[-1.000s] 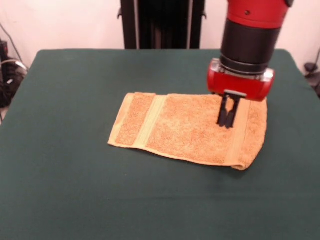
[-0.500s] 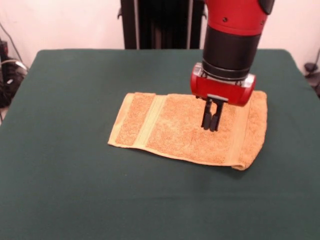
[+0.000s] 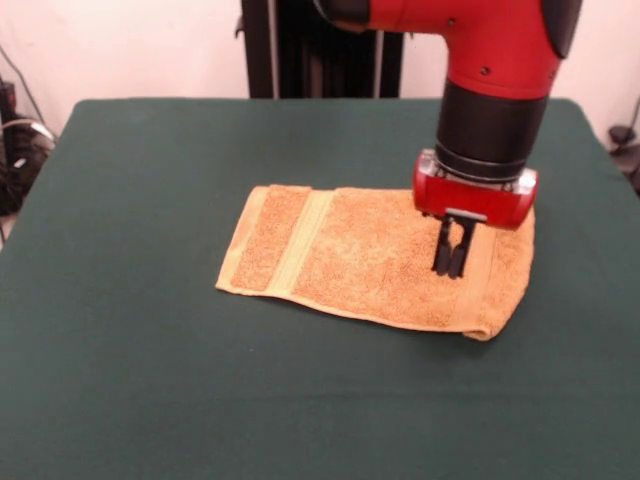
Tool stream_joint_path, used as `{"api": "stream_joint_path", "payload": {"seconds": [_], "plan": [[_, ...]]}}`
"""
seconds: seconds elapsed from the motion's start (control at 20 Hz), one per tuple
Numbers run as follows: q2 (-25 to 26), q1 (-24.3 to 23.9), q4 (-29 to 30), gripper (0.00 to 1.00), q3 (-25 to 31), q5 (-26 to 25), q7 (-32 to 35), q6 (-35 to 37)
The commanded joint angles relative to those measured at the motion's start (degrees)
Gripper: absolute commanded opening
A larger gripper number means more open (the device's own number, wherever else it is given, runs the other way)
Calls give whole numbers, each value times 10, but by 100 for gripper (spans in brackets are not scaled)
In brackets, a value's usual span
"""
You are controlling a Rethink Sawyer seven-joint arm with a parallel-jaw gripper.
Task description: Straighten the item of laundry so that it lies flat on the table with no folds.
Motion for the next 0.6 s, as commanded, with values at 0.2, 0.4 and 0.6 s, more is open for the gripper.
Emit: {"api": "stream_joint_path", "payload": {"seconds": [0.2,0.4,0.6], "plan": [[41,58,5,0,-9,31,111,25],[44,56,1,0,-1,47,101,36],[53,41,3,0,16,58,88,16]]}}
